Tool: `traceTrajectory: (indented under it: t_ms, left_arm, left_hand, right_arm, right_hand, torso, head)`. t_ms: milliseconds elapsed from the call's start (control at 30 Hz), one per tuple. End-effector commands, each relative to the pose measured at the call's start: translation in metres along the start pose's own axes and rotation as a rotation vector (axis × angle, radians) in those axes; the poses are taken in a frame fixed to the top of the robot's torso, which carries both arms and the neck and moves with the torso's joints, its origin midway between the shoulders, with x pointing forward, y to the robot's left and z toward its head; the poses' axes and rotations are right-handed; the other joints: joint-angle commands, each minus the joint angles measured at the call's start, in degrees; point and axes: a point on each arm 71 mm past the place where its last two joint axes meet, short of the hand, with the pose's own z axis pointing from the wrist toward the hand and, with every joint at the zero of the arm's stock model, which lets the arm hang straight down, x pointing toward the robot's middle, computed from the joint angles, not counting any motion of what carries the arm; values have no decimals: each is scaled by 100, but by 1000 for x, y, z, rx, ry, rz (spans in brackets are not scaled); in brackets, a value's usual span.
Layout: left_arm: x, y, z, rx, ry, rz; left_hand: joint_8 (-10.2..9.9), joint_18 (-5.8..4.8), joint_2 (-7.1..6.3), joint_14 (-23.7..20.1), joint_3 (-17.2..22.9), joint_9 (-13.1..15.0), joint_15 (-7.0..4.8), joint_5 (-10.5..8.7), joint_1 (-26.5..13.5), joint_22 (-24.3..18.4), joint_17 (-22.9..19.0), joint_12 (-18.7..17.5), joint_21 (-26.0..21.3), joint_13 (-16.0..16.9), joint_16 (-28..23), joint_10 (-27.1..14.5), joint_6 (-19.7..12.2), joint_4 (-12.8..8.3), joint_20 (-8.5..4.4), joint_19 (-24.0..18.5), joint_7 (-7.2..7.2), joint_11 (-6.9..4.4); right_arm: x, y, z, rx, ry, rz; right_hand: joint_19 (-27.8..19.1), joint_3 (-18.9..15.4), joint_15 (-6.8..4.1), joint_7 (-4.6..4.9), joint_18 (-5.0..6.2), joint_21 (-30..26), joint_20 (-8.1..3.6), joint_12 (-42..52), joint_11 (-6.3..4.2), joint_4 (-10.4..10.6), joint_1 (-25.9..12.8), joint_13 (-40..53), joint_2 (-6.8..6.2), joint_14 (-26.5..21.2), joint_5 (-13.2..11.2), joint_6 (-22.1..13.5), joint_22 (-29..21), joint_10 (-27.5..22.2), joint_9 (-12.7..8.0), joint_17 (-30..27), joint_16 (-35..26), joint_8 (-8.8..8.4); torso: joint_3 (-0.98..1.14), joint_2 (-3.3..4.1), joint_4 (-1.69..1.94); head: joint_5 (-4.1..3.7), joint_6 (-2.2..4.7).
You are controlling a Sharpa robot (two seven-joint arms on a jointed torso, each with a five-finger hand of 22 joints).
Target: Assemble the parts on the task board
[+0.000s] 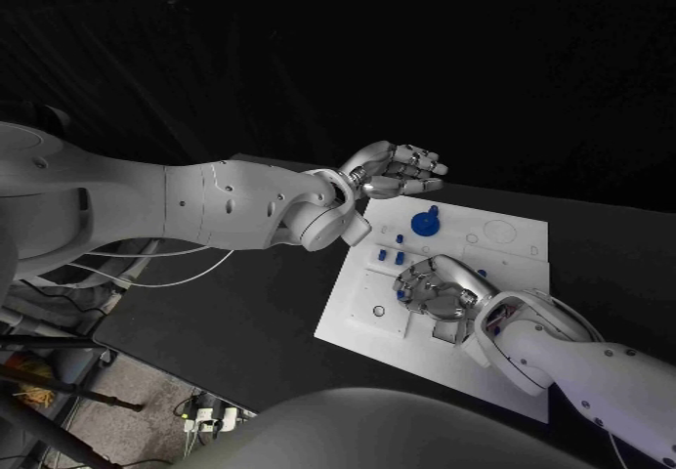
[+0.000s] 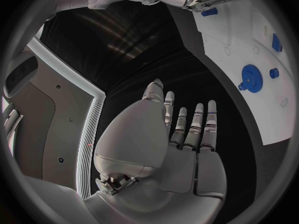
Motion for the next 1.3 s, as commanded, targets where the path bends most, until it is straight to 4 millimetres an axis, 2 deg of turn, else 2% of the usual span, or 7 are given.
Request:
traceTrajectory:
  t_ms: [33, 500, 833, 1300]
  left_arm:
    - [2, -1, 0, 5, 13, -11]
    - [3, 2, -1, -1, 18, -15]
    - [4, 2, -1, -4, 21, -17]
    - [4, 3, -1, -8, 23, -18]
  left_hand:
    - [-2, -73, 54, 49, -36, -5, -3, -26, -16, -7, 7, 31, 20, -5, 17, -16, 0, -12, 12, 6, 32, 42]
    - [-2, -76, 70, 72, -46, -5, 25, -28, -7, -11, 9, 38, 24, -7, 48, -30, 0, -9, 11, 5, 38, 46]
    - [1, -77, 80, 86, -54, -4, 40, -29, -5, -13, 10, 46, 28, -7, 67, -33, 5, -8, 11, 5, 42, 50]
    - [3, -78, 97, 113, -64, -3, 63, -28, -1, -16, 12, 56, 32, -8, 96, -37, 10, -8, 10, 4, 45, 55]
  right_arm:
    - [3, -2, 0, 9, 27, -11]
    - [5, -9, 1, 42, 39, -38]
    - [6, -15, 0, 73, 47, -53]
    - [5, -19, -2, 90, 36, -66]
  right_hand:
    - [12, -22, 7, 21, -67, 2, 1, -25, 9, 19, 34, -8, 17, -23, -16, -23, 468, -44, -3, -6, -18, -34]
    - [-36, -21, 8, 19, -51, -60, 1, -38, 10, 4, 62, -21, 22, -85, -24, -1, 448, -58, 2, -89, -78, -22]
    - [-114, -27, 12, 23, -32, -149, 4, -61, 14, -8, 84, -36, 23, -167, -48, -35, 421, -111, -4, -178, -147, -40]
    - [-169, -69, -10, 1, -19, -184, -5, 60, -25, -4, 83, 39, 28, -205, -61, -35, 406, -119, -2, -210, -157, -38]
  torso:
    - [5, -2, -1]
    - [6, 0, -6]
    - [4, -2, -5]
    - [5, -2, -5]
  head:
    - [18, 1]
    - [10, 1]
    - [34, 1]
    - [47, 1]
